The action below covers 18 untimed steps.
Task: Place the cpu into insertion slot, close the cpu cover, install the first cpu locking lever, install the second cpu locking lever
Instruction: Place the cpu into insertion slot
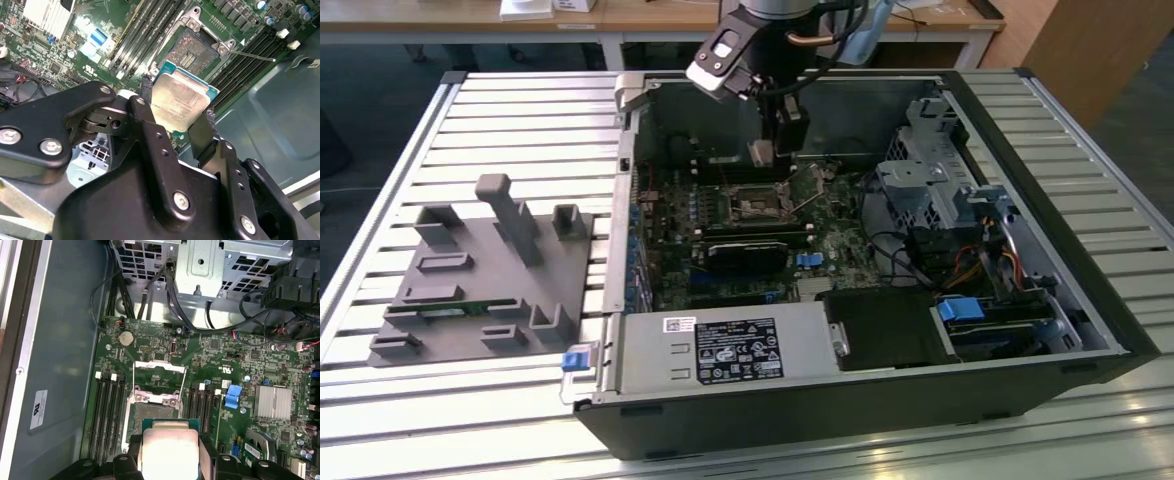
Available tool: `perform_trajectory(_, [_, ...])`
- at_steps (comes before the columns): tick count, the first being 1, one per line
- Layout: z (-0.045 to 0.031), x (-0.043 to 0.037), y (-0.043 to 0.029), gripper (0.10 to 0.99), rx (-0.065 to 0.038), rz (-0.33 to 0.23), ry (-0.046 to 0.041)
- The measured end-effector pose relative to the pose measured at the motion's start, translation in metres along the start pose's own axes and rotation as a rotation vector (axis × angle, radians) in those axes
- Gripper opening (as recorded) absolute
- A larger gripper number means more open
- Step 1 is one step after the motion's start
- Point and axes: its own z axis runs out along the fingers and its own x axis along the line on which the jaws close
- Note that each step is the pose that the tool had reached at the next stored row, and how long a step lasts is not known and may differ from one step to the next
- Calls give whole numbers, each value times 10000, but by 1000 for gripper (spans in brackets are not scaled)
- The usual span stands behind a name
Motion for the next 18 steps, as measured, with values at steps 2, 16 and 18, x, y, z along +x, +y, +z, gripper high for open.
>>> perform_trajectory(2, [12,0,-1,537,-1,0,0])
perform_trajectory(16, [69,1,-6,537,-9,164,-25])
perform_trajectory(18, [79,1,-7,537,-8,404,-47])
